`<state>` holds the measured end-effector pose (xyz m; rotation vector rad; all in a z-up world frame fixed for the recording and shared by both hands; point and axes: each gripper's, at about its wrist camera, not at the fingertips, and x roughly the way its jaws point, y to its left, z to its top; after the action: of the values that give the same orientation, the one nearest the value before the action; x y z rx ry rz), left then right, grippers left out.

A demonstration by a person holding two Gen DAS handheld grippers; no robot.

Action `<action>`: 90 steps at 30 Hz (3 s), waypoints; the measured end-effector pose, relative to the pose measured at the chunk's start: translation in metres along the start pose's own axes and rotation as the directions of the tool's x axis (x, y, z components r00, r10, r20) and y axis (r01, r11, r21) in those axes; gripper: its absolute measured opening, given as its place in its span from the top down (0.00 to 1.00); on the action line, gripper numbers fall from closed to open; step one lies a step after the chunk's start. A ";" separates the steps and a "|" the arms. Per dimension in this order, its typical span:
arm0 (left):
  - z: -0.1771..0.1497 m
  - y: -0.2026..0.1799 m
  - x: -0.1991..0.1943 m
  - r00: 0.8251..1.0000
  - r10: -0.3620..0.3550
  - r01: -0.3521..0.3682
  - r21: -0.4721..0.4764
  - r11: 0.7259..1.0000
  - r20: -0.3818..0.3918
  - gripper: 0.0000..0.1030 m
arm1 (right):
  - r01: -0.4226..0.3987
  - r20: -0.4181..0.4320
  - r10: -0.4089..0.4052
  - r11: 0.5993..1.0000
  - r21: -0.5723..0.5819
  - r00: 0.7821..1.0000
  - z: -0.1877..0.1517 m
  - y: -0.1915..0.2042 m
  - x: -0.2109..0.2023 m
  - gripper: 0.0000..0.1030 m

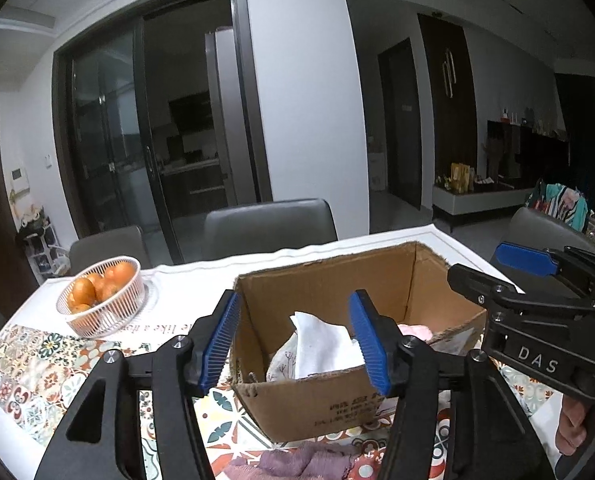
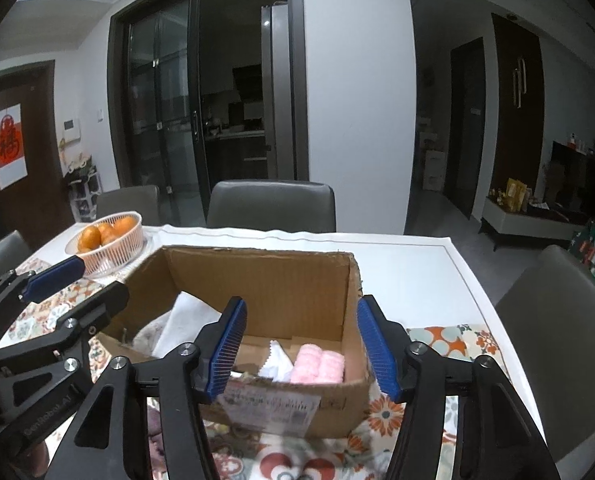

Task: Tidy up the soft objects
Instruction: 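Move both tools back to the pink knit cloth and pink tape roll, then grasp the pink knit cloth with the left tool while the right tool grasps the pink tape roll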

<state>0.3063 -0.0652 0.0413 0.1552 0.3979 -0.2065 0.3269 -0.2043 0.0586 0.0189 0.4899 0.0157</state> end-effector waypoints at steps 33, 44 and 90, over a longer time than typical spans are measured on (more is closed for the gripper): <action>-0.066 0.012 -0.104 0.997 0.078 -0.079 -0.070 0.994 -0.015 0.19 | 0.128 0.063 -0.133 0.989 0.076 0.989 -0.058 0.018 -0.108 0.19; -0.106 0.008 -0.113 0.993 0.090 -0.093 -0.051 0.994 -0.071 0.19 | 0.137 -0.016 -0.136 0.986 0.095 0.991 -0.095 0.020 -0.110 0.19; -0.158 0.017 0.047 0.925 0.056 -0.109 -0.122 0.987 -0.376 0.14 | 0.309 -0.413 -0.204 0.928 0.206 0.888 -0.159 -0.010 0.030 0.19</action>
<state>0.2943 -0.0265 -0.1191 0.0703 0.7810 -0.0631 0.2787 -0.2117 -0.0964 0.2189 0.8851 -0.3175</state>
